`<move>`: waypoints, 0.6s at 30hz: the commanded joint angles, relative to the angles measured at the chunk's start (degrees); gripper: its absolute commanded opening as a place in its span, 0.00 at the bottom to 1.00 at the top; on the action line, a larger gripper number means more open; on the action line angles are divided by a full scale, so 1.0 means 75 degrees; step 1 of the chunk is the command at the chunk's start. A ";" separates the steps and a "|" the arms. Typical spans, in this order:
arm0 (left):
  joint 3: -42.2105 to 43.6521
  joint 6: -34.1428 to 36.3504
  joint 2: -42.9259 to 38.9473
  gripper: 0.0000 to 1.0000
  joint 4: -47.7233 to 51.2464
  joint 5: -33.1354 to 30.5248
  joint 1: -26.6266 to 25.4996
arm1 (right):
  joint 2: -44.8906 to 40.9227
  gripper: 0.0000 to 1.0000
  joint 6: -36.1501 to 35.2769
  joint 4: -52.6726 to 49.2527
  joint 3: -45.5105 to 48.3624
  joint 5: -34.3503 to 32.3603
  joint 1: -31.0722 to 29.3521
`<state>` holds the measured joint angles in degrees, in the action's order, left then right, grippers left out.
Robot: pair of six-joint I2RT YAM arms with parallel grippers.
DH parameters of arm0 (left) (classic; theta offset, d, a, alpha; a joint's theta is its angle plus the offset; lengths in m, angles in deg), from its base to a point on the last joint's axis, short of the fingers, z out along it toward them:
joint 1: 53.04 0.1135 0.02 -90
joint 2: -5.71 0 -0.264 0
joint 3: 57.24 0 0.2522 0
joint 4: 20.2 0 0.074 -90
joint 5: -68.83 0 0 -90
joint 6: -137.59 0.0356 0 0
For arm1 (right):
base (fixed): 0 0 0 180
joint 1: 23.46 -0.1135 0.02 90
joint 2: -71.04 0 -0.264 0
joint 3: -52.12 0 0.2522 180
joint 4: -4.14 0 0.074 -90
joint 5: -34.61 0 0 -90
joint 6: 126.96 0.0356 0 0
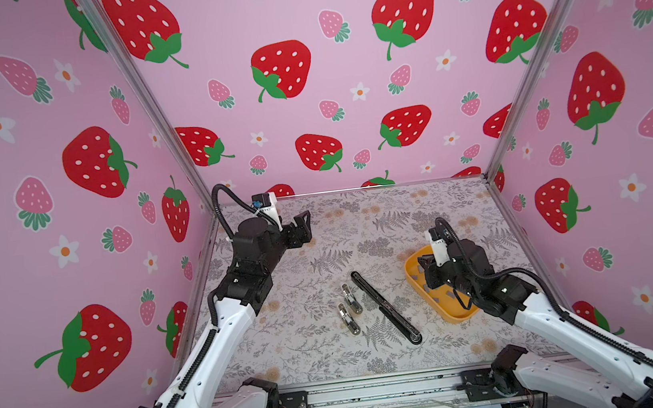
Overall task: Load the staples into the stapler
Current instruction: 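Carry the staple strip with the right gripper to the black stapler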
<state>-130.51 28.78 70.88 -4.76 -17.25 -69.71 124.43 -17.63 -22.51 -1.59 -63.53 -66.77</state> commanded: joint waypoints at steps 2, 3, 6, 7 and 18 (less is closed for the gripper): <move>-0.0513 -0.0003 0.0167 0.88 0.0153 0.0970 0.0100 | 0.0036 0.05 -0.0301 0.0027 0.0220 0.0123 -0.0820; -0.0533 -0.0032 0.0219 0.88 0.0140 0.1051 0.0160 | 0.0040 0.05 -0.0306 0.0031 0.0265 0.0085 -0.1049; -0.0637 -0.0158 0.0383 0.88 0.0174 0.1329 0.0311 | 0.0086 0.05 -0.0166 -0.0128 0.0411 -0.0214 -0.1649; -0.0656 -0.0178 0.0432 0.87 0.0175 0.1400 0.0346 | 0.0119 0.05 -0.0088 -0.0197 0.0467 -0.0277 -0.1779; -0.0672 -0.0195 0.0594 0.85 0.0036 0.1915 0.0519 | 0.0541 0.05 0.0844 -0.0420 0.1066 -0.0343 -0.2850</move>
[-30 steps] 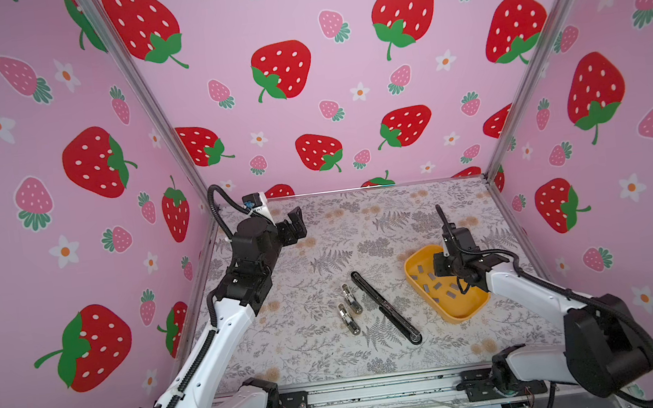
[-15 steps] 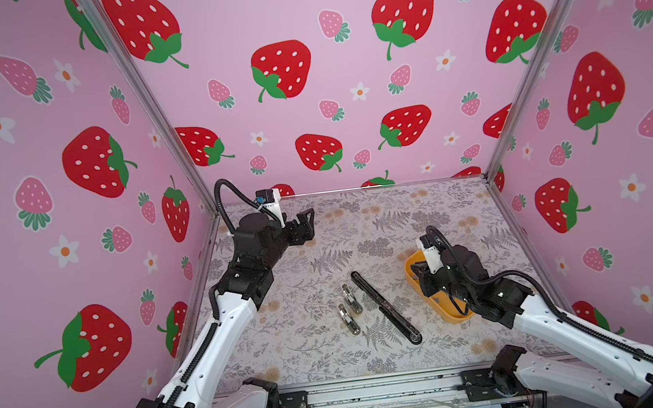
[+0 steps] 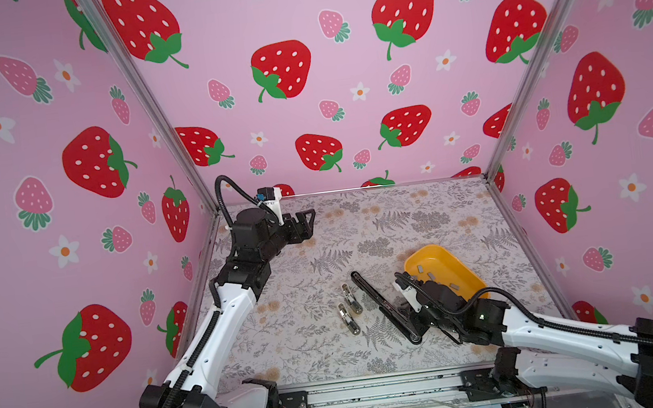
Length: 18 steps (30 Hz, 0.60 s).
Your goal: Load the staples into the stapler
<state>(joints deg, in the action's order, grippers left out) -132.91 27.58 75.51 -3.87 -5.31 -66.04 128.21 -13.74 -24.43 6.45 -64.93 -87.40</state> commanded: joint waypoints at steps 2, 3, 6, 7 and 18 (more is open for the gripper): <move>-0.0349 0.0025 -0.0036 0.85 -0.0083 0.0384 0.0025 | 0.0057 0.05 0.0403 -0.0165 0.0016 -0.0130 -0.0123; -0.0342 0.0044 -0.0036 0.85 -0.0095 0.0404 0.0030 | 0.0082 0.05 0.0429 -0.0139 0.0060 -0.0074 -0.0123; -0.0346 0.0092 -0.0017 0.85 -0.0090 0.0407 0.0026 | 0.0224 0.05 0.0431 -0.0008 0.0159 0.0048 -0.0123; -0.0360 0.0096 0.0003 0.85 -0.0078 0.0422 0.0016 | 0.0279 0.05 0.0414 0.0043 0.0180 0.0056 -0.0123; -0.0448 0.0089 0.0067 0.84 -0.0049 0.0598 0.0045 | 0.0292 0.09 0.0012 0.0549 0.0345 -0.0336 -0.0123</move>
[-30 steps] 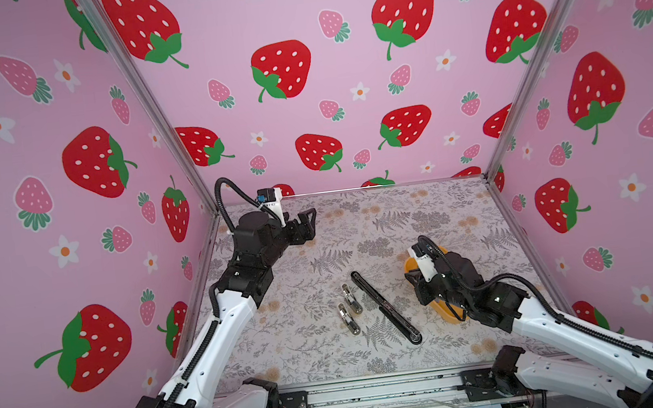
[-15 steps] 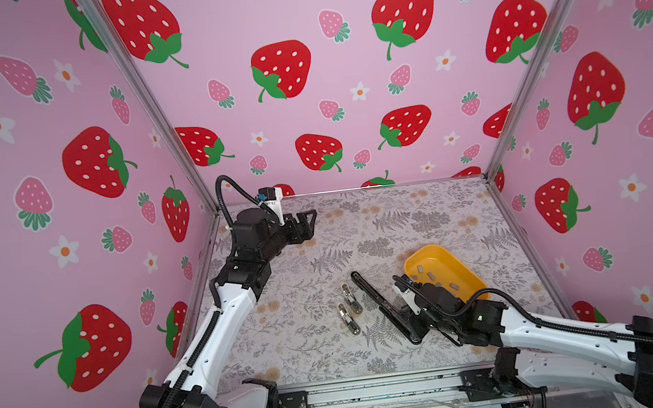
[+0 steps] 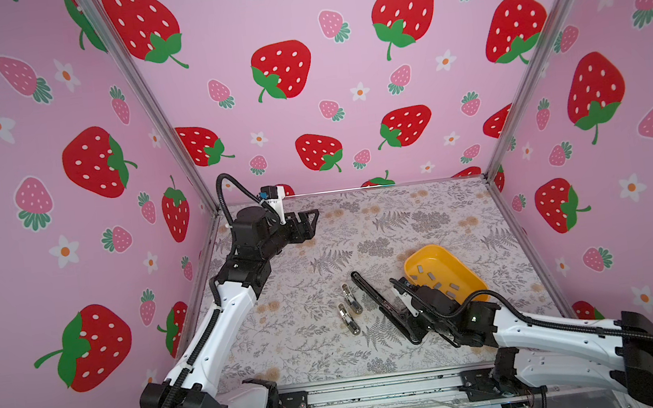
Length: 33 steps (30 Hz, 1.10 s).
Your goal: Load the staples into the stapler
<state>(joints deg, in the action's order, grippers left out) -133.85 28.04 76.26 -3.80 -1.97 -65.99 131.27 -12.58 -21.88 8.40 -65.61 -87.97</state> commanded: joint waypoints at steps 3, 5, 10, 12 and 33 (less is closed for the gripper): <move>-0.0319 0.0013 -0.0044 0.84 -0.0081 0.0170 0.0046 | -0.0074 0.09 -0.0203 0.0246 0.0085 -0.0286 -0.0037; -0.0322 0.0006 -0.0026 0.84 -0.0074 0.0210 0.0071 | -0.0030 0.09 -0.0217 0.0239 0.0077 -0.0305 -0.0035; -0.0364 -0.0094 0.0005 0.84 -0.0113 0.0383 0.0180 | 0.0035 0.09 -0.0306 0.0347 0.0094 -0.0463 -0.0003; -0.0343 -0.0153 -0.0002 0.84 -0.0159 0.0426 0.0249 | 0.0108 0.09 -0.0353 0.0408 0.0124 -0.0454 0.0000; -0.0367 -0.0337 0.0204 0.83 -0.0252 0.0665 0.0413 | 0.0848 0.09 -0.0205 0.0759 0.0289 0.0158 0.0398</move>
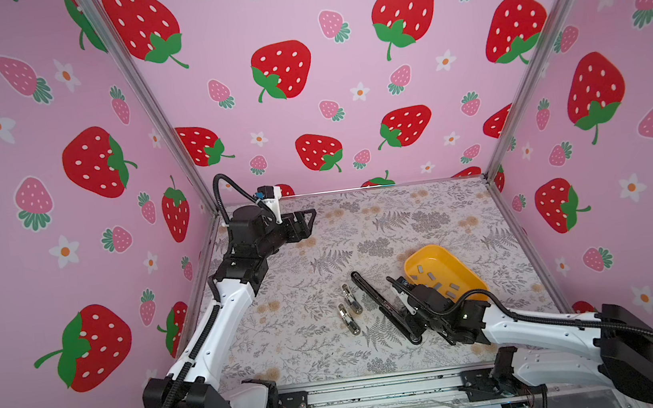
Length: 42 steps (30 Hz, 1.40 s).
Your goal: Load the staples into the stapler
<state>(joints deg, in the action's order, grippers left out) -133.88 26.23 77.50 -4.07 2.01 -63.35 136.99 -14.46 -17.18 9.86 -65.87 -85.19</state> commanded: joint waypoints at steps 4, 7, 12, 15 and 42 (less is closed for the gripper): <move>-0.0348 -0.0095 0.0042 0.83 -0.0218 0.0132 0.0062 | 0.0075 0.09 0.0079 0.0242 0.0174 0.0134 0.0028; -0.0350 -0.0093 0.0061 0.83 -0.0211 0.0120 0.0062 | 0.0007 0.09 0.0082 0.0393 0.0289 0.0166 0.0026; -0.0383 -0.0085 0.0119 0.83 -0.0182 0.0126 0.0073 | -0.0042 0.09 0.0070 0.0476 0.0372 0.0155 0.0028; -0.0370 -0.0075 0.0108 0.83 -0.0179 0.0094 0.0070 | -0.0218 0.09 -0.0012 0.0577 0.0469 0.0257 0.0028; -0.0383 -0.0038 0.0137 0.82 -0.0112 0.0046 0.0091 | -0.0488 0.09 -0.0048 0.0786 0.0703 0.0401 0.0022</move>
<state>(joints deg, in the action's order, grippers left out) -134.05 26.10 78.53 -4.04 1.99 -63.00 132.97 -14.53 -11.82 15.85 -63.01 -85.19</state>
